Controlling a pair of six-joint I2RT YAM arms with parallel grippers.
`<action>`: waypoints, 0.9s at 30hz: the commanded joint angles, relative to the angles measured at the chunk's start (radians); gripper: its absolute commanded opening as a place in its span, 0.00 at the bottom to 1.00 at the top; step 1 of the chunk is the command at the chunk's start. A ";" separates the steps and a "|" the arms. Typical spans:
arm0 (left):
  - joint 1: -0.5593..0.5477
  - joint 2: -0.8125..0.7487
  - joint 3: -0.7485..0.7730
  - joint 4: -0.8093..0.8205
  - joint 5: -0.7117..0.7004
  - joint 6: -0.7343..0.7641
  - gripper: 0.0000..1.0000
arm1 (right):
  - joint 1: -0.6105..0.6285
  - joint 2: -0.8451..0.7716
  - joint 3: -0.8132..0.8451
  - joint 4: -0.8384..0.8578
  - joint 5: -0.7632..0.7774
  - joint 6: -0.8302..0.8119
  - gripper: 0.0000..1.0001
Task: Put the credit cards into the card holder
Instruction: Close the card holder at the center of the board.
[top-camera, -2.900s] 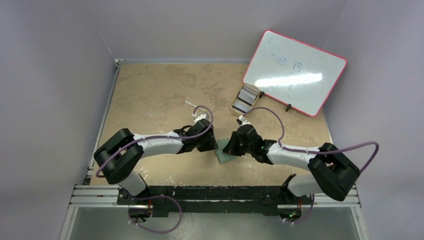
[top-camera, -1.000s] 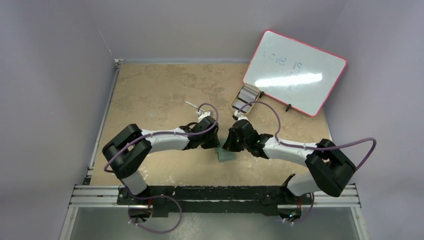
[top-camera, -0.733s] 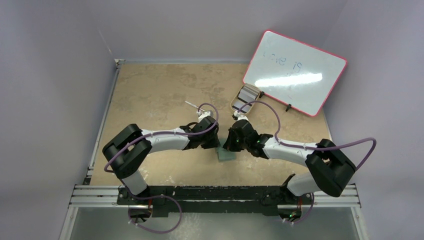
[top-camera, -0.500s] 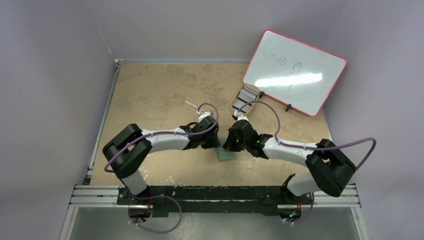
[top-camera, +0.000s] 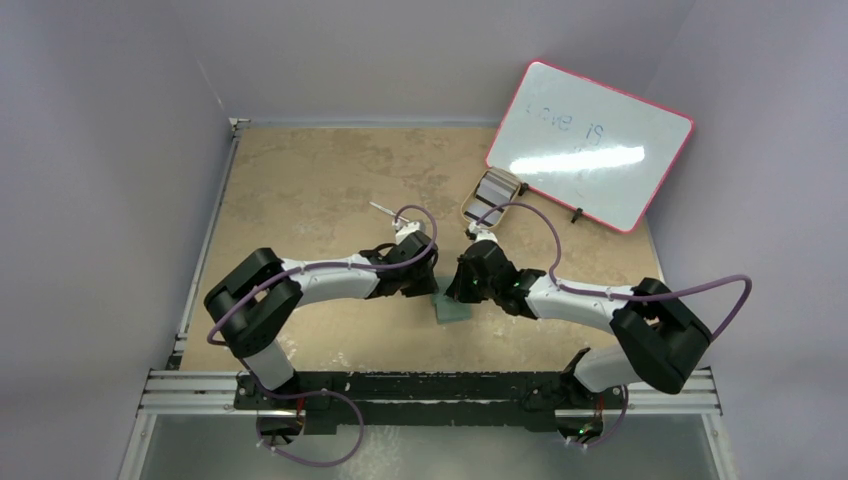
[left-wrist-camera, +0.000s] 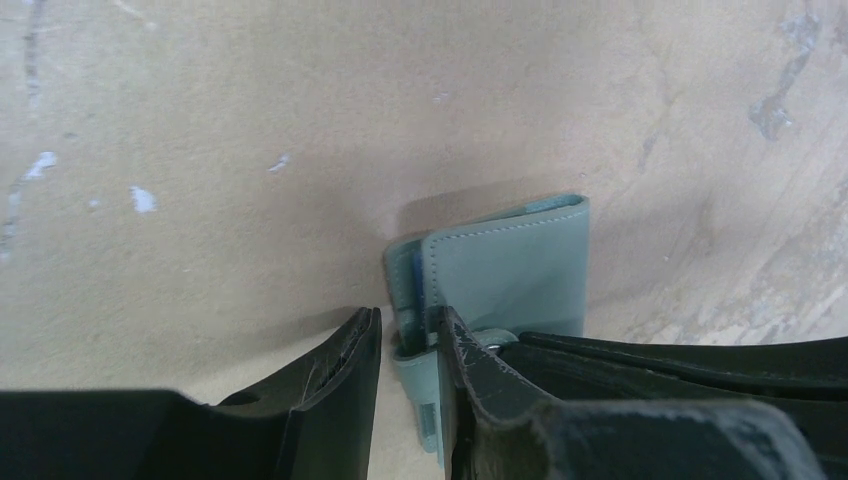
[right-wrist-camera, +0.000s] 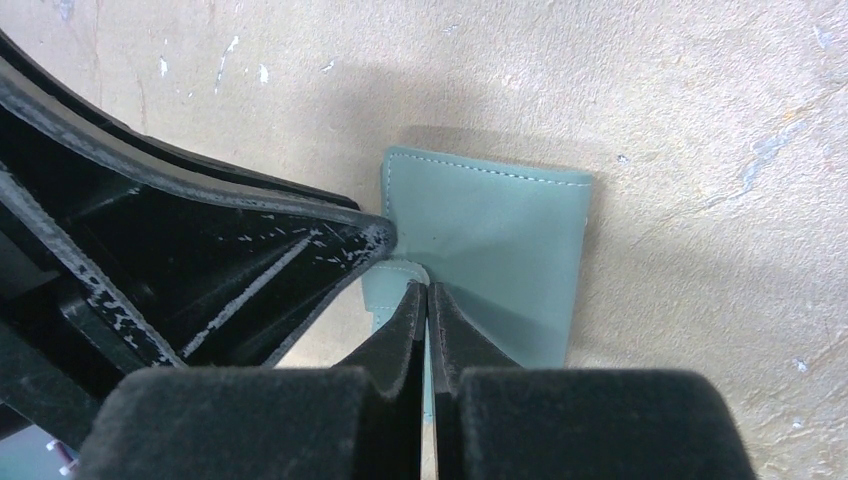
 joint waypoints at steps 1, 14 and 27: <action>0.004 -0.051 0.020 -0.093 -0.080 0.008 0.26 | -0.005 -0.007 -0.034 -0.028 0.067 0.001 0.00; 0.004 -0.134 -0.022 0.070 0.023 -0.024 0.26 | -0.005 -0.057 -0.090 0.022 0.056 0.019 0.00; 0.005 0.055 0.043 0.040 -0.015 0.042 0.25 | -0.004 -0.068 -0.087 0.035 0.035 0.016 0.00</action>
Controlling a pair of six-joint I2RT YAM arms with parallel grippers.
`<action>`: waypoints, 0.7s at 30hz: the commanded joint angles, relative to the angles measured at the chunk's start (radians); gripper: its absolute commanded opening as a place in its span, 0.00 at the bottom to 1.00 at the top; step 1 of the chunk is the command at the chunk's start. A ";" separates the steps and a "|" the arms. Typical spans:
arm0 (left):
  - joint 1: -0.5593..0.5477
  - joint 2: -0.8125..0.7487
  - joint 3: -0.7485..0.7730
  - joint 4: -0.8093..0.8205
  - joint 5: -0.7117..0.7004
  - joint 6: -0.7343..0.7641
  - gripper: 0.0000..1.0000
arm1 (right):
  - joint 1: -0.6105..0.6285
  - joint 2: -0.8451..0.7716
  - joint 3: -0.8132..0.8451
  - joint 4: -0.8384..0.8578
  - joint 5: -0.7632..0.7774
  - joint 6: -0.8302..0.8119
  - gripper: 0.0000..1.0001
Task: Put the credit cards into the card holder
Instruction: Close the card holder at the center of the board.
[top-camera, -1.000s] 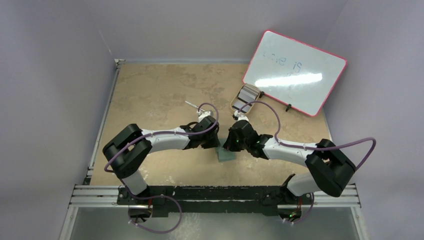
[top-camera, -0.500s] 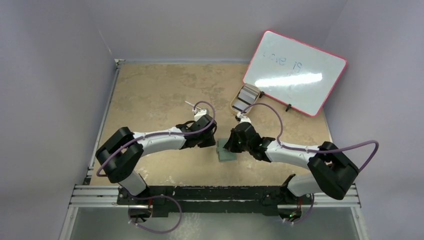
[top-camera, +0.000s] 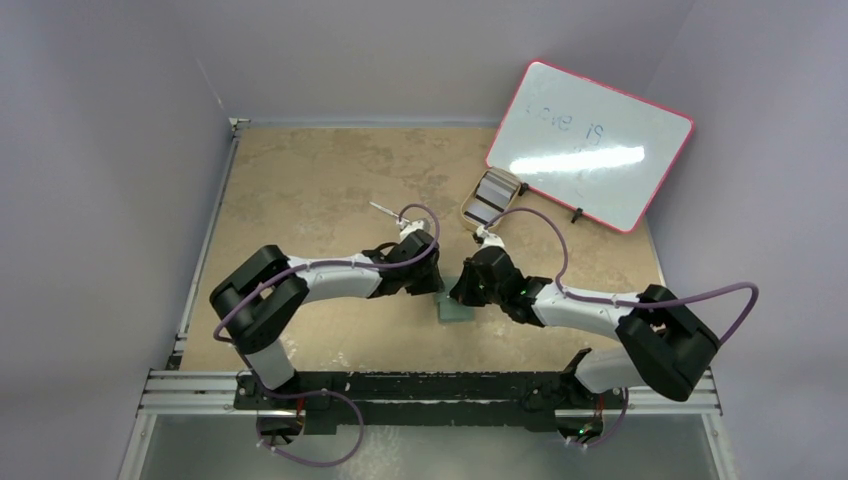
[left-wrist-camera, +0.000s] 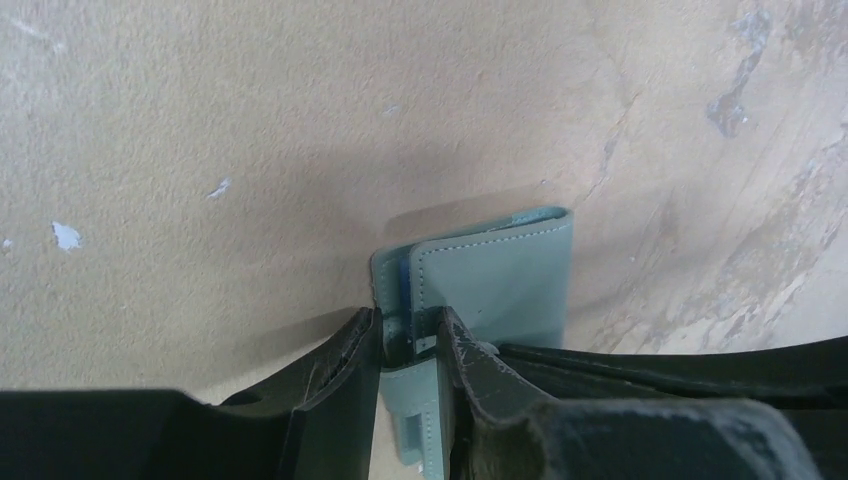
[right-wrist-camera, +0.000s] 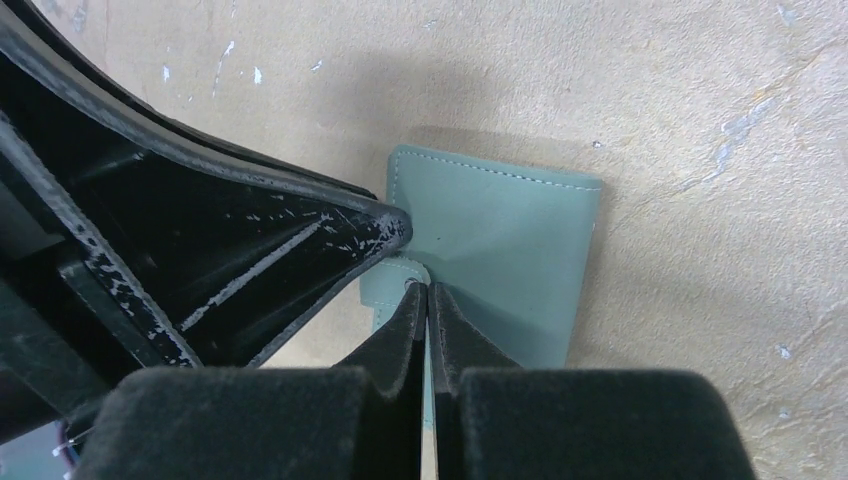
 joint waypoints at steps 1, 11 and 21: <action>0.002 0.049 0.062 -0.066 -0.063 0.043 0.25 | -0.005 -0.034 -0.002 -0.059 0.029 -0.008 0.00; 0.003 0.066 0.073 -0.119 -0.118 0.056 0.24 | -0.005 -0.064 -0.001 -0.109 0.059 -0.003 0.00; 0.002 0.063 0.054 -0.085 -0.090 0.057 0.23 | -0.008 -0.054 0.034 -0.086 0.097 -0.066 0.00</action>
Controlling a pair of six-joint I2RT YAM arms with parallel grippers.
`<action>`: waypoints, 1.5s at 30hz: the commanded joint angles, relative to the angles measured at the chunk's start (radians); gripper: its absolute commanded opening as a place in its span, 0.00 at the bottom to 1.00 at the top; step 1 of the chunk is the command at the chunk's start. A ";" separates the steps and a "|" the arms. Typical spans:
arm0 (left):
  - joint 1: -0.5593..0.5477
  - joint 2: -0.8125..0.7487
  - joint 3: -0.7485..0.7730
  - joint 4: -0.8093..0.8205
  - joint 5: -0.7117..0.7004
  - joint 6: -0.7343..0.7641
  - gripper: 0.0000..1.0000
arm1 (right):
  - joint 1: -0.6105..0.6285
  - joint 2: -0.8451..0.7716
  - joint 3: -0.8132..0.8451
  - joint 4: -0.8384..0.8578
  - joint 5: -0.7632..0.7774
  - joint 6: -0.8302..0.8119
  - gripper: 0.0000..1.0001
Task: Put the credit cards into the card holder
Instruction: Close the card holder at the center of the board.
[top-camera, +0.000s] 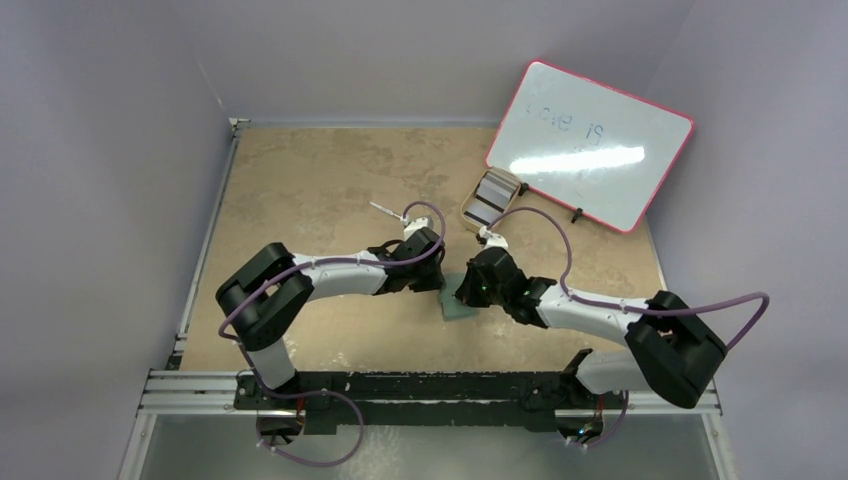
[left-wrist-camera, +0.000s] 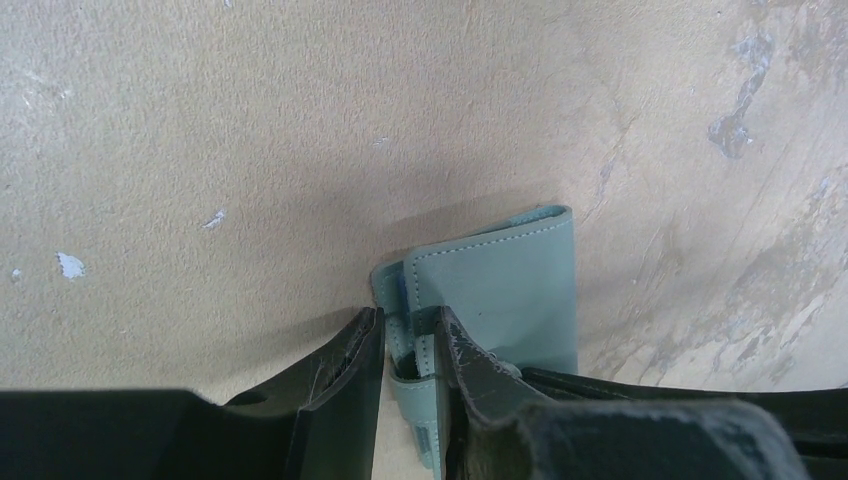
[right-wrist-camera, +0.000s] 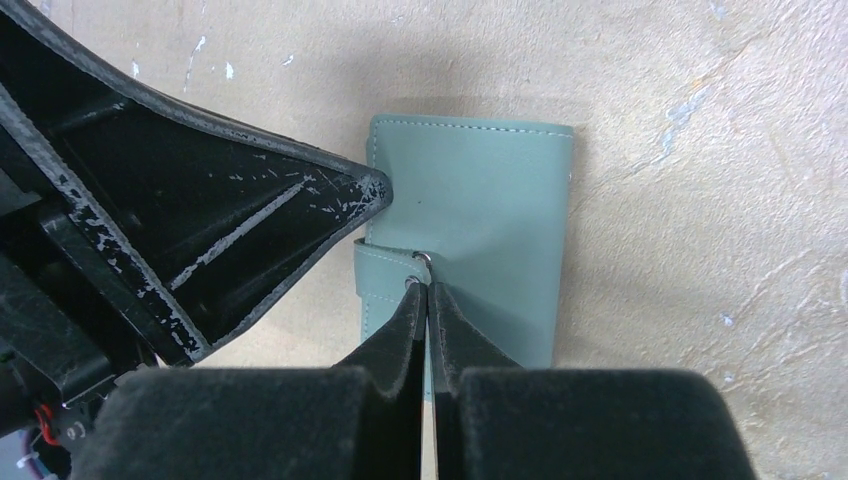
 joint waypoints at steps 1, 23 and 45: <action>0.008 0.021 -0.016 -0.037 -0.043 0.034 0.23 | -0.006 -0.010 0.039 -0.011 0.065 -0.054 0.00; 0.005 0.015 -0.027 -0.011 -0.022 0.031 0.23 | -0.021 0.015 0.068 0.038 0.052 -0.121 0.00; 0.005 0.008 -0.033 -0.014 -0.025 0.031 0.23 | -0.055 0.064 0.024 0.048 0.033 -0.121 0.00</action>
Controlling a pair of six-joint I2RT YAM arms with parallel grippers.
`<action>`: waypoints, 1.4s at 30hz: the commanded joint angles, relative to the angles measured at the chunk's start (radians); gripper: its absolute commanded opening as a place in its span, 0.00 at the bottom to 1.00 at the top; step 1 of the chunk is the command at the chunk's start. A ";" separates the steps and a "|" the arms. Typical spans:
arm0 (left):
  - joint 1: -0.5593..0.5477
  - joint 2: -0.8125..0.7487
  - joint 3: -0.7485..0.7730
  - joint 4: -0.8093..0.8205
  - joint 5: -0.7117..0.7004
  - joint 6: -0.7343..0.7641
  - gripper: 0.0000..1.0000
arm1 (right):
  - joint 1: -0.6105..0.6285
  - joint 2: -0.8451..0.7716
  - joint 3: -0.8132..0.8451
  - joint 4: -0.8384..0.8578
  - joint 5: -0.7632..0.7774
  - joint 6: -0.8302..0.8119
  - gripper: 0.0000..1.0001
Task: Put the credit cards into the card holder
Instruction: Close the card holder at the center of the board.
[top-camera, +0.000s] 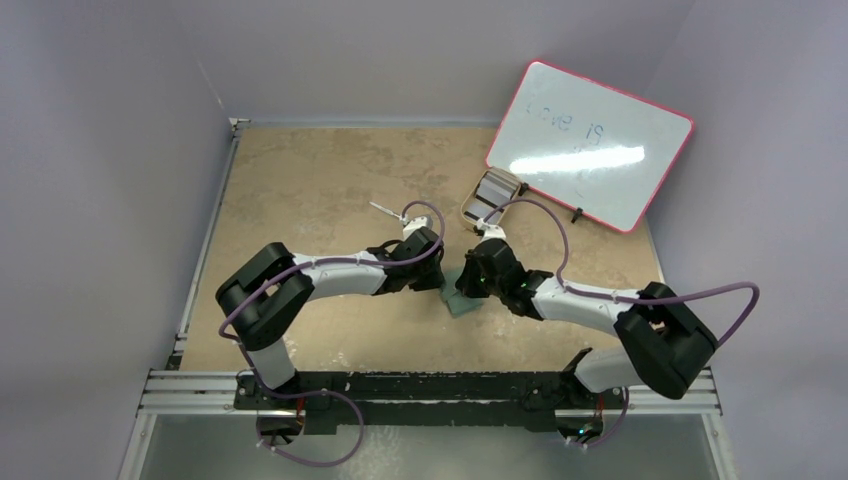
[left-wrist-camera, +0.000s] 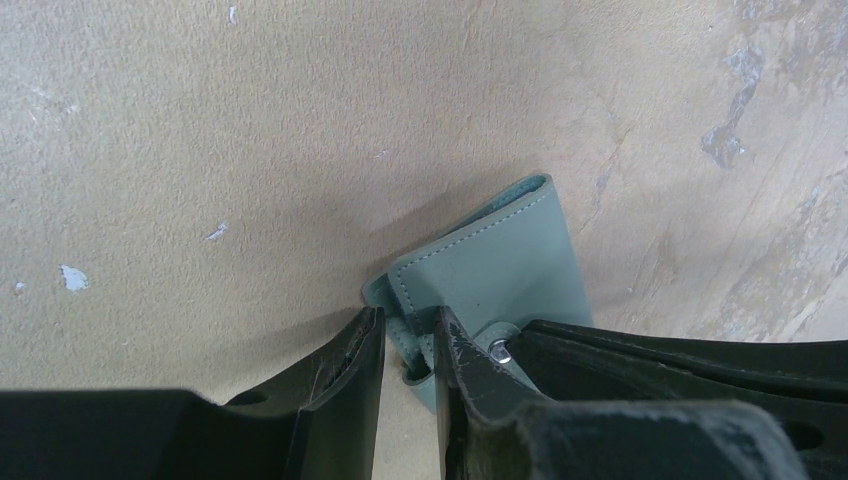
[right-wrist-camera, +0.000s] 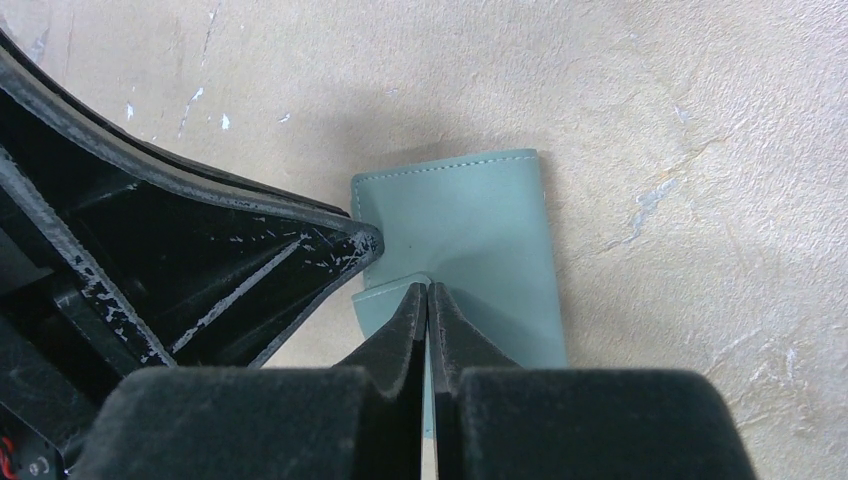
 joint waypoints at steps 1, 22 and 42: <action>0.004 0.008 -0.022 -0.041 -0.022 0.029 0.23 | -0.009 -0.002 -0.023 0.000 0.028 -0.020 0.00; 0.006 -0.067 -0.004 -0.055 -0.009 -0.020 0.23 | -0.009 -0.057 -0.103 0.057 0.027 -0.032 0.00; -0.056 -0.082 0.011 0.000 0.062 -0.005 0.19 | -0.009 -0.021 -0.074 0.061 0.018 -0.023 0.00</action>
